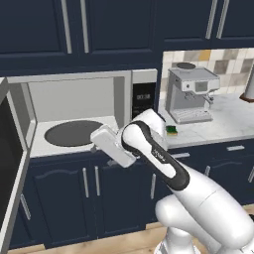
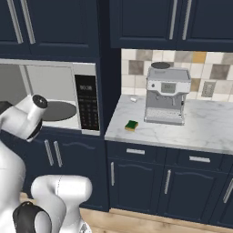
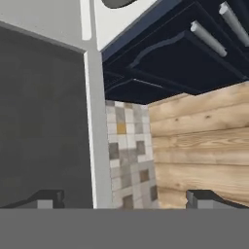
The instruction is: Place the sponge inside the microwave to prepare for sanitizing.
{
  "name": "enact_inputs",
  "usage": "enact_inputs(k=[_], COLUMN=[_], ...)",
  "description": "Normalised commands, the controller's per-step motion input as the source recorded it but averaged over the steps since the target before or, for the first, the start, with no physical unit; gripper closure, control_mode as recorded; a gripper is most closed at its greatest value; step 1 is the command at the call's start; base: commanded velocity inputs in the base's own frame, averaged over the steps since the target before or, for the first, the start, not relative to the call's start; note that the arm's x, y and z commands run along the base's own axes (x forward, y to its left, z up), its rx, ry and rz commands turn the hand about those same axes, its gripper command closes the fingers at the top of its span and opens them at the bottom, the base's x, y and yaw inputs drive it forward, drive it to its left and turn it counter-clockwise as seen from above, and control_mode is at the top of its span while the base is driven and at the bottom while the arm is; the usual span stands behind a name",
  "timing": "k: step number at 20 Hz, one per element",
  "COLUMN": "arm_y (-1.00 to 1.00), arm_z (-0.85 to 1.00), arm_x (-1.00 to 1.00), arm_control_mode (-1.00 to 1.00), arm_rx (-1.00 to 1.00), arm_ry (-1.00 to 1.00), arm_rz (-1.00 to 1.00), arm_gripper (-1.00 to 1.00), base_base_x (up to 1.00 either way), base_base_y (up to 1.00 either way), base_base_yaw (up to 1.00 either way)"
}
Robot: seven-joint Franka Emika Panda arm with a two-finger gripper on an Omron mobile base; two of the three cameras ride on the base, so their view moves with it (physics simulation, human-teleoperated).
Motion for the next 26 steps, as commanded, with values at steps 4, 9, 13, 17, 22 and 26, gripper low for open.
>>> enact_inputs(k=[4,9,13,17,22,26], arm_y=[-0.59,-0.57,-0.60,-0.66,-0.61,-0.61], arm_z=[0.00,0.00,0.00,0.07,0.05,0.00], arm_x=[0.10,0.21,0.27,0.20,0.14,0.21], arm_control_mode=[-1.00,-1.00,-1.00,-1.00,-1.00,-1.00], arm_rx=[-0.04,-0.02,-0.04,0.00,-0.05,-0.10], arm_ry=[-0.06,0.02,0.09,0.16,0.05,-0.04], arm_rz=[-0.21,-0.23,-0.17,-0.04,0.00,0.00], arm_gripper=[-1.00,-1.00,-1.00,-1.00,-1.00,-1.00], base_base_x=[0.00,0.00,0.00,0.00,0.00,0.00], base_base_y=[0.00,0.00,0.00,0.00,0.00,0.00], base_base_yaw=[0.00,0.00,0.00,0.00,0.00,0.00])
